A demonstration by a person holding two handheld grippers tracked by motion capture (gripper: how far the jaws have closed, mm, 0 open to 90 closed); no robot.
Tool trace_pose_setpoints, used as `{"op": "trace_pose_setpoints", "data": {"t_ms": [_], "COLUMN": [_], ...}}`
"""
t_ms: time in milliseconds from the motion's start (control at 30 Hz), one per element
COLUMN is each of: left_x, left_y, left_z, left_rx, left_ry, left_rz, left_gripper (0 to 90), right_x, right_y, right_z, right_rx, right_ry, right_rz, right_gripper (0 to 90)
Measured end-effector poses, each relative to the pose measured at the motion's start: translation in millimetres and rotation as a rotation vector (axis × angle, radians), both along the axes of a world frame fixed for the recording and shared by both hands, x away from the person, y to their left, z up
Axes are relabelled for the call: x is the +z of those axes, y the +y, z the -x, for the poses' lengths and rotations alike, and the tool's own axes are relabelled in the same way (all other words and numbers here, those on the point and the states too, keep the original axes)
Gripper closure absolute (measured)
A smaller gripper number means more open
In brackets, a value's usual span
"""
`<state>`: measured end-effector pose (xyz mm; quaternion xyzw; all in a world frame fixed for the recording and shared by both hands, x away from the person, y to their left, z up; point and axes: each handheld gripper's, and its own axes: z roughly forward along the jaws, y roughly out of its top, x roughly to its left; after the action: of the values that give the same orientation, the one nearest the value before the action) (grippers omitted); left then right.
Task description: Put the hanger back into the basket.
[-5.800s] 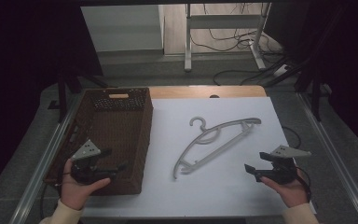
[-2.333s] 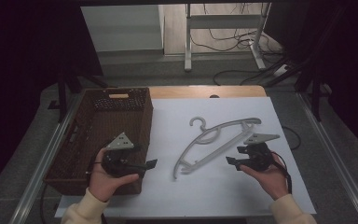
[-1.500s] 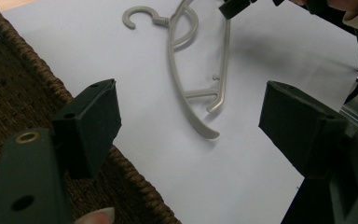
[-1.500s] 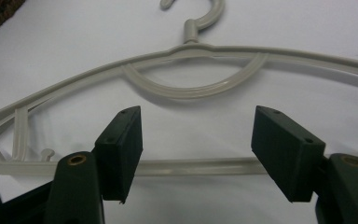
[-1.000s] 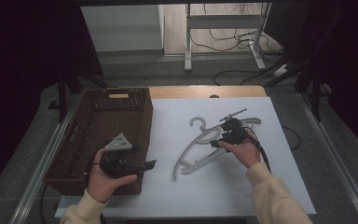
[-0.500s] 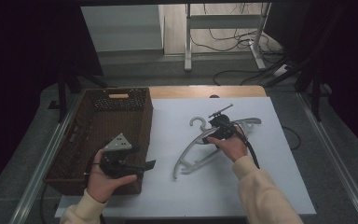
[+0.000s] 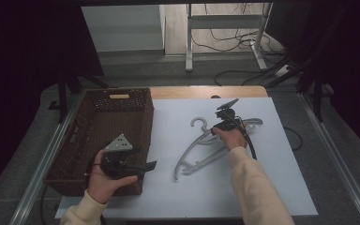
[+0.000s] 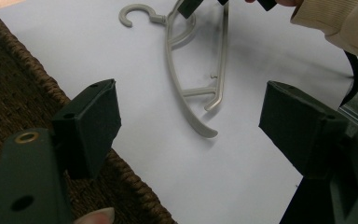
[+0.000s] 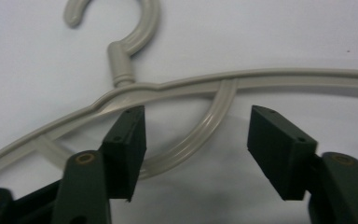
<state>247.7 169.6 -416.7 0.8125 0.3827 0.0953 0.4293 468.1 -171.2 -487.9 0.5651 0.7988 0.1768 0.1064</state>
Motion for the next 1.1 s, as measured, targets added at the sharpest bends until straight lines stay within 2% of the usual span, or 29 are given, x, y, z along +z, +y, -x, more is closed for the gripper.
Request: {"op": "trace_pose_setpoints", "data": {"t_ms": [300, 400, 567, 867, 1100], "left_x": [-0.2, 0.1, 0.0, 1.2, 0.5], "left_y": [1.0, 1.4, 1.0, 0.8, 0.4], "left_z": [-0.2, -0.2, 0.4, 1.5, 1.5], "left_rx": [0.001, 0.001, -0.003, -0.018, -0.022], "left_ry": [0.001, 0.000, -0.001, -0.012, -0.010], "left_rz": [0.002, 0.003, -0.001, 0.005, 0.005], "left_gripper": [20.1, 20.1, 20.1, 20.0, 20.0], "right_x": [-8.2, -8.4, -8.2, -7.9, -3.5], "right_y": [3.8, 5.5, 7.0, 3.6, 0.5], "right_z": [-6.6, -7.7, -8.8, -9.7, -9.7], "right_rx": [-0.033, -0.045, -0.080, -0.149, -0.190], "right_ry": [0.012, 0.035, 0.051, 0.051, 0.053], "right_rz": [0.056, 0.034, 0.036, -0.006, -0.070], "right_gripper": [53.5, 60.7, 63.6, 68.2, 75.0]}}
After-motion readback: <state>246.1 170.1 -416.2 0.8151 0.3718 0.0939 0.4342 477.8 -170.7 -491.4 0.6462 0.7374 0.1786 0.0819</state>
